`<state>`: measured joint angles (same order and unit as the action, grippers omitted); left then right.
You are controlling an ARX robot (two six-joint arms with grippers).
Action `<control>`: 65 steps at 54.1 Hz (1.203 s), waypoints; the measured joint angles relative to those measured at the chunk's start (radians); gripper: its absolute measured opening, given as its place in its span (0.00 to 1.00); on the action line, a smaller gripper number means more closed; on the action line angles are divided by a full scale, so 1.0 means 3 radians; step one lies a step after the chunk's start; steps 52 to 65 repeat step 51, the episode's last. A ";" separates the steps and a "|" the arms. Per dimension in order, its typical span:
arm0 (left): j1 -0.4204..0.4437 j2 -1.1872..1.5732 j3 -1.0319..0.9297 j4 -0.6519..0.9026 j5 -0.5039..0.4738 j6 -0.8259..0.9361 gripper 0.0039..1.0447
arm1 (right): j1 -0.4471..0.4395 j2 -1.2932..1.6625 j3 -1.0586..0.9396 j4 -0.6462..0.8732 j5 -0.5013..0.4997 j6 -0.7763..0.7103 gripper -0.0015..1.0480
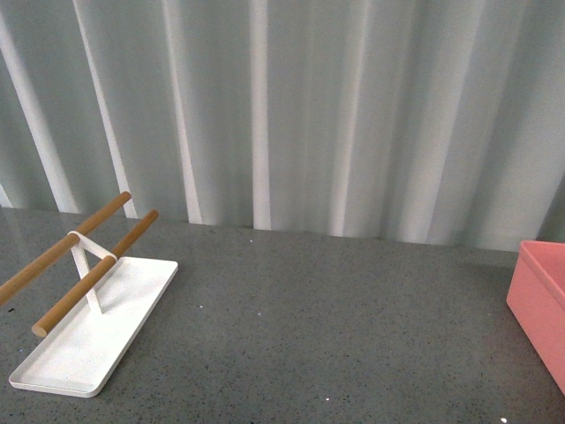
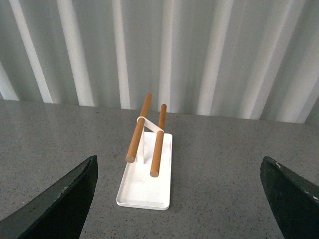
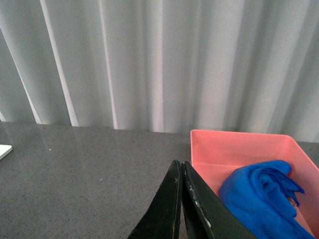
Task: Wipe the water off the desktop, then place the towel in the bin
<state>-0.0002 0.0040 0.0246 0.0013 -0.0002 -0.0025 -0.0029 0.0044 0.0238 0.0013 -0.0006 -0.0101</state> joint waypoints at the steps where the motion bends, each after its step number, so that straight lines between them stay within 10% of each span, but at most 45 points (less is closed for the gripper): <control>1: 0.0000 -0.0001 0.0000 0.0000 0.0000 0.0001 0.94 | 0.0000 0.0000 0.0000 0.0000 0.0000 0.0000 0.11; 29: 0.0000 -0.0003 0.0000 0.0000 0.0000 0.0000 0.94 | 0.0000 -0.0001 0.0000 0.0000 -0.0001 0.0005 0.95; 65: 0.0000 -0.0003 0.0000 0.0000 0.0000 0.0001 0.94 | 0.0000 -0.0001 0.0000 0.0000 0.0000 0.0004 0.93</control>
